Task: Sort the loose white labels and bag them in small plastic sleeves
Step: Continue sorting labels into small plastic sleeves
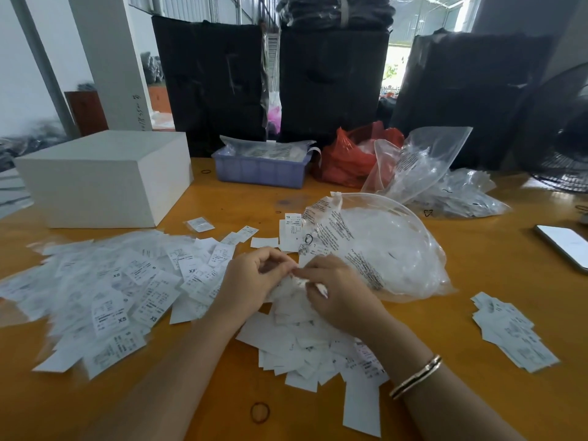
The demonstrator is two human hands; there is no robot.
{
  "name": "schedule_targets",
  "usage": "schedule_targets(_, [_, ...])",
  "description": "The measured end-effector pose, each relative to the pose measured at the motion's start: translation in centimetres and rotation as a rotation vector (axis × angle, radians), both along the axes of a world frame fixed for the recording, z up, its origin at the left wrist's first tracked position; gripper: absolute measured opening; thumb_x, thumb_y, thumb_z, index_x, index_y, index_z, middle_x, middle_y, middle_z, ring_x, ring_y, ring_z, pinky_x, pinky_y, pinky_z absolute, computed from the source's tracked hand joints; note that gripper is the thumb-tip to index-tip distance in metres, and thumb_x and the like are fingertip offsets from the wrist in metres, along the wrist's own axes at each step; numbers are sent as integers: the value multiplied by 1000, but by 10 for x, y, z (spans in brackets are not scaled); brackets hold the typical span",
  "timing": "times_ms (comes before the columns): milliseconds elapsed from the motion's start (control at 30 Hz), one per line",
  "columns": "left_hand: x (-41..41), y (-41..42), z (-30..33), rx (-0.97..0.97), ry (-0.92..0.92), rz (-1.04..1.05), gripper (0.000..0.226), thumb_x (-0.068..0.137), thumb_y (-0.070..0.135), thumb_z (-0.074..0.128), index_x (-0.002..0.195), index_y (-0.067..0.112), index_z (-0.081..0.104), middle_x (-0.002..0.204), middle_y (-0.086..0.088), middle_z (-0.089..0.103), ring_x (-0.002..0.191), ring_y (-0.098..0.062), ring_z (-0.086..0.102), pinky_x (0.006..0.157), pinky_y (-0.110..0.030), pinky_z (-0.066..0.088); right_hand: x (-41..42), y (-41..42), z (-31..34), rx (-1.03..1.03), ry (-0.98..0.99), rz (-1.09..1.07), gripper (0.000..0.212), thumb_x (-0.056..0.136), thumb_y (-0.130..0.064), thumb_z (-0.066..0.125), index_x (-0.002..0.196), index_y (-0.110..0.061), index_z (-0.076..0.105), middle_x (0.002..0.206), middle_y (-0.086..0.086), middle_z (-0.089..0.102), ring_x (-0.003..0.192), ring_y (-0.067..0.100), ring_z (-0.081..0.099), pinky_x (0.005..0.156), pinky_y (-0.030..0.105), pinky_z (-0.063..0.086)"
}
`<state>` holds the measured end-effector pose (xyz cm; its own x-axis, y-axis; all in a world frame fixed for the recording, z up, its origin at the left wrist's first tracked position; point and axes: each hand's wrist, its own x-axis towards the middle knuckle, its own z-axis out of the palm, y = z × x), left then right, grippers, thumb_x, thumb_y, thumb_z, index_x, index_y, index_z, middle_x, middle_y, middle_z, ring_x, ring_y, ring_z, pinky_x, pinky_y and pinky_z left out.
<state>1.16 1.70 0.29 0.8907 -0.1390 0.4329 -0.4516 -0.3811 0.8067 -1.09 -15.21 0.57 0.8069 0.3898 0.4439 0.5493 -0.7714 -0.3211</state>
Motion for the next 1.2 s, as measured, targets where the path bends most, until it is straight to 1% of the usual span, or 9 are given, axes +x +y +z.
schedule_targets(133, [4,12,5,41,-43,215,10,87,24,66,83,33,62,79,18,63,71,6,59,52,-4,42,15,-22,10,382,-216,-329,28,90,-1,51,107,-14,69,99,-5,60,94,8,47,81,13,36])
schedule_targets(200, [8,19,4,143,-42,339,6,88,24,65,90,27,62,84,13,64,68,0,57,51,-7,39,23,-38,8,450,-204,-489,27,92,0,47,105,-10,68,107,4,63,98,13,49,85,24,41])
schedule_targets(367, [14,38,-2,526,51,514,28,88,30,65,114,24,58,104,2,69,79,-13,62,59,-21,45,41,-53,-9,220,99,-687,37,97,-9,37,128,-12,55,126,10,58,117,27,48,102,40,37])
schedule_targets(500, [14,36,-3,783,-17,625,34,86,38,65,117,27,58,122,-2,61,106,-20,55,82,-33,45,46,-47,-16,-40,195,-713,27,92,-8,34,110,-11,54,113,10,60,104,28,46,86,38,31])
schedule_targets(600, [12,25,-3,680,-137,533,24,88,31,63,111,23,64,121,-4,60,110,-22,51,85,-34,44,46,-49,-17,-56,153,-727,31,90,-6,37,112,-12,59,108,8,62,105,29,45,84,38,28])
schedule_targets(833, [-3,-12,-14,572,-236,-76,23,91,30,59,112,24,65,112,10,59,109,-8,44,91,-28,34,44,-51,-14,207,-31,-702,33,91,-9,48,117,-20,67,115,-1,66,112,20,48,91,34,22])
schedule_targets(1000, [-1,-8,-14,559,-239,-106,19,93,24,58,108,21,69,108,13,60,107,-9,46,91,-29,35,39,-50,-9,419,-183,-648,24,91,-7,54,105,-16,72,106,0,70,106,18,55,90,27,23])
schedule_targets(1133, [0,-6,-13,537,-215,-87,19,93,24,57,107,20,69,108,10,60,107,-9,44,90,-28,33,35,-52,-6,619,-183,-598,23,89,-1,54,104,-11,68,93,-2,64,94,17,57,95,39,43])
schedule_targets(1200, [0,-7,-13,523,-213,-84,18,93,24,57,106,21,70,106,13,58,106,-8,45,88,-27,33,33,-51,-5,676,-204,-567,27,90,1,52,113,-7,64,92,0,59,87,12,54,90,22,46])
